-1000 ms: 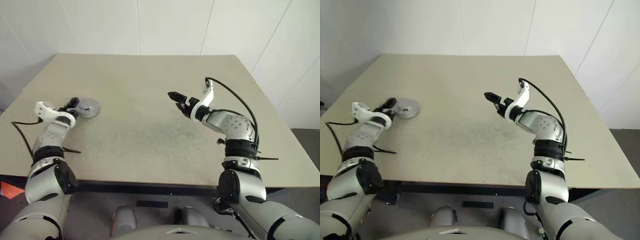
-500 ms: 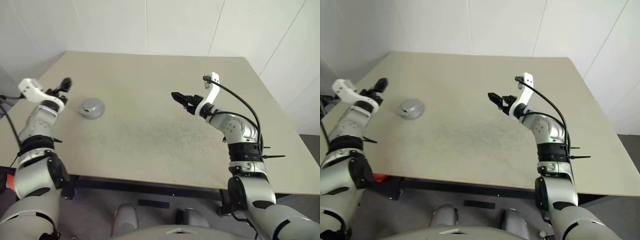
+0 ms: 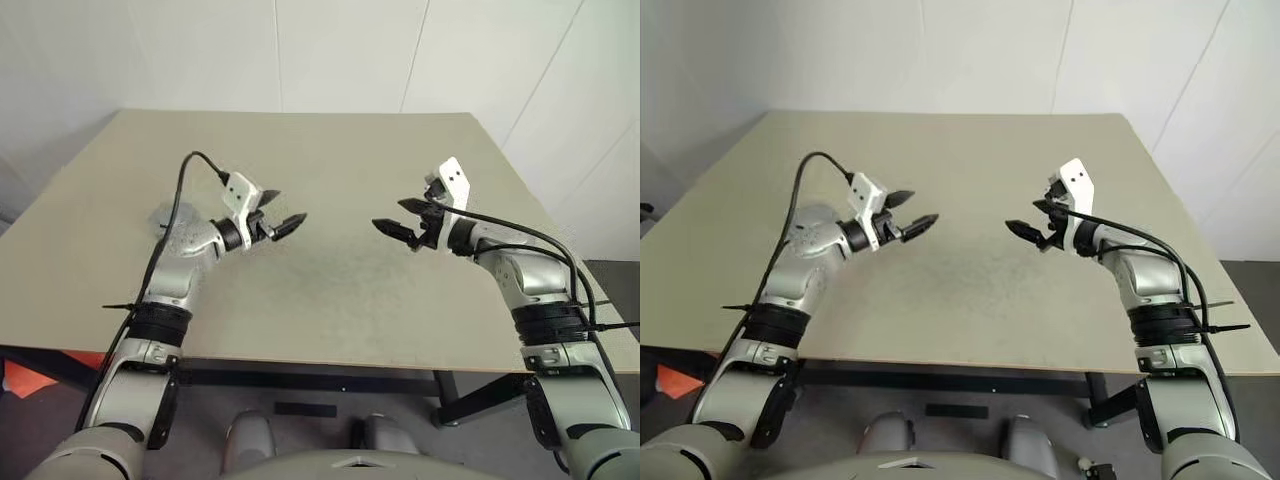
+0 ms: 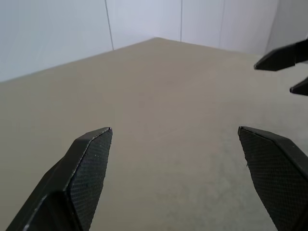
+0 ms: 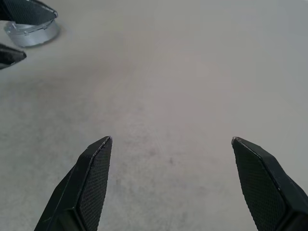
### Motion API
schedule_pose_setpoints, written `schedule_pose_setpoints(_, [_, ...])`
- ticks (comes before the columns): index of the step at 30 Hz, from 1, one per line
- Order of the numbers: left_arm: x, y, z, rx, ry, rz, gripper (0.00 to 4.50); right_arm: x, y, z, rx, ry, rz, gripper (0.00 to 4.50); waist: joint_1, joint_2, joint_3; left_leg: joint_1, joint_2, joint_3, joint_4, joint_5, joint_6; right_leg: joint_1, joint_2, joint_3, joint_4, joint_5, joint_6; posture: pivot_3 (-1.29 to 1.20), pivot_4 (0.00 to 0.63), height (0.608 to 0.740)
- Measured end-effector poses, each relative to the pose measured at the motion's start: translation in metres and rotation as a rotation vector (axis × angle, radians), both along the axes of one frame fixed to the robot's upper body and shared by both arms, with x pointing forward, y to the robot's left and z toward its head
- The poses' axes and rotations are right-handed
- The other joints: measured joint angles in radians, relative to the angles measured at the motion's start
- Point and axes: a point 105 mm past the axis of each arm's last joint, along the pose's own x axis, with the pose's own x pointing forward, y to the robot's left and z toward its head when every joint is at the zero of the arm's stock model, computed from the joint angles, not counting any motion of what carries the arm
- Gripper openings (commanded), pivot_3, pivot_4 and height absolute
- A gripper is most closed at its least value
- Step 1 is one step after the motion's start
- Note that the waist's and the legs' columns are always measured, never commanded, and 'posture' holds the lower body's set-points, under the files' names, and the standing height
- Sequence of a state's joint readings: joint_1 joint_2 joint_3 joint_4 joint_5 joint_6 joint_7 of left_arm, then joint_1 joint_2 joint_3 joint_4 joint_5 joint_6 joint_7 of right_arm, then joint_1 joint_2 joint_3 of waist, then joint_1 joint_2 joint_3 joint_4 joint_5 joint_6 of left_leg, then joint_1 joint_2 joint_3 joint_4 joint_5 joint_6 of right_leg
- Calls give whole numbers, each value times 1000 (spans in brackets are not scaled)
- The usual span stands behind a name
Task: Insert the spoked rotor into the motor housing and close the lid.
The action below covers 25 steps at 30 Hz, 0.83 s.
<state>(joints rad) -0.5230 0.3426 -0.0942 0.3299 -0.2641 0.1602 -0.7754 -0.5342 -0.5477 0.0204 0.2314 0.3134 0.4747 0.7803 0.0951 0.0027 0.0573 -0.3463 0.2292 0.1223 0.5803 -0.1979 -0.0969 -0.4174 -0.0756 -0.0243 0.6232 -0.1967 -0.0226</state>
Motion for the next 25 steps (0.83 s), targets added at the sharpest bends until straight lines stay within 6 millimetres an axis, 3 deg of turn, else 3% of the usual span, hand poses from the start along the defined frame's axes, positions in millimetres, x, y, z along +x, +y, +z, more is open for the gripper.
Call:
schedule_pose_setpoints(3, [-8,-3,-14,26,35,-38,4411,3,-7,-9,-31,10,-42,4500,2,0,0,-1,0,0,1,1,2,0,0,0,0,1,-1,0,0,740])
schedule_pose_setpoints(9, [-9,-3,-18,48,45,-47,4411,7,-15,-19,-77,9,-91,4500,3,0,0,-2,-1,0,1,2,2,0,-1,0,0,1,-2,0,0,740])
schedule_pose_setpoints(25, [-6,-4,-14,37,38,-45,4411,16,-20,-24,-93,-28,-175,4500,2,0,0,-2,-1,0,0,2,3,0,-1,0,-1,1,-2,0,0,740])
